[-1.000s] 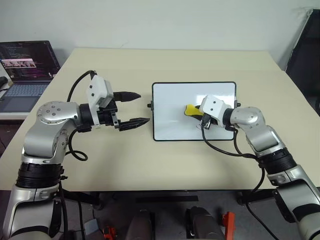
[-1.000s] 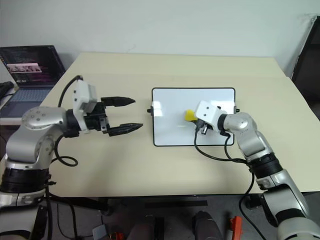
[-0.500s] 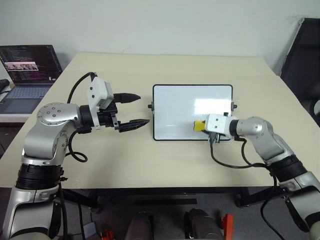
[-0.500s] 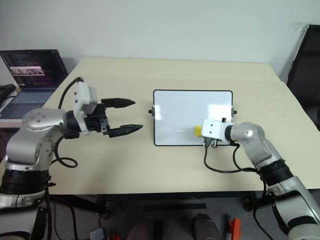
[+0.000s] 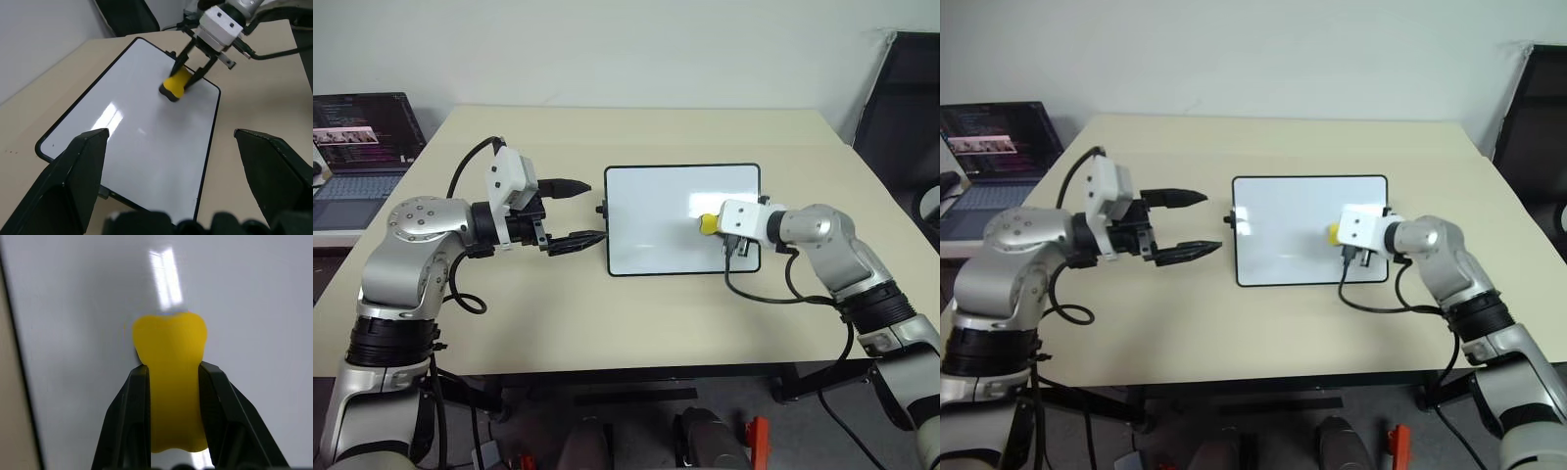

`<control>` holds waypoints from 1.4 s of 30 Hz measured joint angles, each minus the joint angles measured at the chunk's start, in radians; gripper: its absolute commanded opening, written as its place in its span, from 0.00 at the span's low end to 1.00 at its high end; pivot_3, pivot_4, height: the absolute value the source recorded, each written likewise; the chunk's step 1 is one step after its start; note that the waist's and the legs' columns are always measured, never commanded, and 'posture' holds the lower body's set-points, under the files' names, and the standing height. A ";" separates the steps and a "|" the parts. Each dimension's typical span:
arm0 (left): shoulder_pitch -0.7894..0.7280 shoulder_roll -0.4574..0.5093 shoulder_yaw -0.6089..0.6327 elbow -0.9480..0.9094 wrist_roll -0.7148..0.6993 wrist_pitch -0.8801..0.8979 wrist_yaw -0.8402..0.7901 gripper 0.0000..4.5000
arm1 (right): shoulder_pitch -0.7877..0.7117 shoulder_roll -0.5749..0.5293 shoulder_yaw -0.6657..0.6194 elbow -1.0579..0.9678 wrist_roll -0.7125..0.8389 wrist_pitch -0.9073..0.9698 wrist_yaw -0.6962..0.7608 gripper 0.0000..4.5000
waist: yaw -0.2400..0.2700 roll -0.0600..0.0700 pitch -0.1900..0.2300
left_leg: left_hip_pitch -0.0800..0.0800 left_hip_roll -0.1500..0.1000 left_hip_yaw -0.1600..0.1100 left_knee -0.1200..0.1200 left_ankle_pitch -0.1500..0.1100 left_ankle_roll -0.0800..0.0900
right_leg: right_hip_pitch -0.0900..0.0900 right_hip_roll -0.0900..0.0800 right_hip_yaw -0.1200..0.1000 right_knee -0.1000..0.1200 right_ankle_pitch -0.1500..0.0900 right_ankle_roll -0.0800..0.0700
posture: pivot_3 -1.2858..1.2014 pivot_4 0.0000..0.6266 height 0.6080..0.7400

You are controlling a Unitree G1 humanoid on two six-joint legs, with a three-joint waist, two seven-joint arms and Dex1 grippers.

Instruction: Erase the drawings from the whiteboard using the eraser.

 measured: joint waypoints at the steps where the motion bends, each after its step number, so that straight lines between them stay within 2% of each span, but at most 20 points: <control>1: 0.000 0.000 0.000 0.000 0.000 0.000 0.000 1.00 | 0.000 0.000 0.000 0.000 -0.001 -0.006 0.000 0.22 | 0.000 0.000 0.000 | 0.000 0.000 0.000 0.000 0.000 0.000 | 0.000 0.000 0.000 0.000 0.000 0.000 | 0.52 0.24 1.00; 7: -0.001 -0.001 0.000 0.000 0.000 0.000 0.001 1.00 | 0.048 0.000 -0.026 -0.054 0.011 0.014 0.023 0.22 | 0.000 0.000 0.000 | 0.000 0.000 0.000 0.000 0.000 0.000 | 0.000 0.000 0.000 -0.001 0.000 0.000 | 0.52 0.24 1.00; 10: -0.003 -0.008 0.000 -0.001 -0.003 0.001 0.002 1.00 | 0.118 0.003 -0.103 -0.131 0.140 0.105 0.091 0.22 | 0.001 0.002 0.003 | -0.003 0.000 0.000 0.000 0.000 0.000 | -0.002 0.000 0.000 -0.001 0.000 0.001 | 0.52 0.24 1.00; 13: -0.008 -0.044 -0.007 -0.017 -0.013 0.005 0.005 1.00 | 0.140 -0.020 -0.247 -0.273 0.315 0.257 0.149 0.22 | 0.007 0.008 0.006 | -0.020 -0.001 0.000 0.002 0.000 0.000 | -0.018 0.000 0.000 0.002 0.005 0.007 | 0.52 0.24 1.00; 15: -0.009 -0.108 -0.035 -0.045 -0.020 0.007 0.017 1.00 | 0.140 -0.088 -0.371 -0.328 0.399 0.341 0.156 0.22 | 0.019 0.008 0.007 | -0.022 -0.001 -0.002 0.002 0.000 -0.001 | -0.019 -0.001 -0.001 0.001 0.007 0.004 | 0.52 0.24 1.00; 18: -0.026 -0.208 -0.096 -0.058 -0.018 0.002 0.043 1.00 | 0.153 -0.191 -0.512 -0.300 0.425 0.408 0.113 0.22 | 0.035 0.008 0.007 | -0.022 -0.002 -0.002 0.001 -0.002 -0.001 | -0.018 -0.001 -0.003 -0.003 0.007 0.004 | 0.52 0.24 1.00; 21: -0.065 -0.308 -0.177 -0.014 0.037 -0.037 0.082 1.00 | 0.202 -0.250 -0.573 -0.197 0.410 0.440 0.052 0.22 | 0.039 0.008 0.007 | -0.023 -0.002 0.000 0.001 -0.002 -0.001 | -0.018 -0.002 -0.001 -0.005 0.007 0.004 | 0.52 0.24 1.00; 25: -0.129 -0.407 -0.225 0.126 0.127 -0.132 0.128 1.00 | 0.217 -0.258 -0.593 -0.053 0.409 0.535 -0.024 0.22 | 0.020 0.009 0.007 | -0.021 -0.002 0.001 0.000 -0.002 -0.001 | -0.018 -0.001 0.001 -0.004 0.006 0.004 | 0.52 0.24 1.00; 29: -0.148 -0.466 -0.283 0.183 0.176 -0.189 0.129 1.00 | 0.215 -0.259 -0.595 0.060 0.409 0.609 -0.066 0.22 | 0.012 0.010 0.007 | -0.021 -0.002 0.001 -0.001 -0.002 -0.001 | -0.018 0.000 0.001 -0.004 0.006 0.004 | 0.52 0.24 1.00; 35: -0.144 -0.474 -0.318 0.191 0.206 -0.190 0.119 1.00 | 0.204 -0.252 -0.526 0.217 0.386 0.600 -0.089 0.22 | 0.007 0.010 0.007 | -0.021 -0.002 0.001 0.000 -0.002 -0.001 | -0.018 -0.001 0.002 -0.004 0.006 0.005 | 0.52 0.24 1.00; 42: -0.126 -0.469 -0.324 0.154 0.206 -0.168 0.122 1.00 | 0.118 -0.229 -0.491 0.355 0.382 0.599 -0.123 0.22 | 0.004 0.011 0.007 | -0.021 -0.002 0.001 0.000 -0.002 -0.001 | -0.018 -0.001 0.001 -0.003 0.005 0.005 | 0.52 0.24 1.00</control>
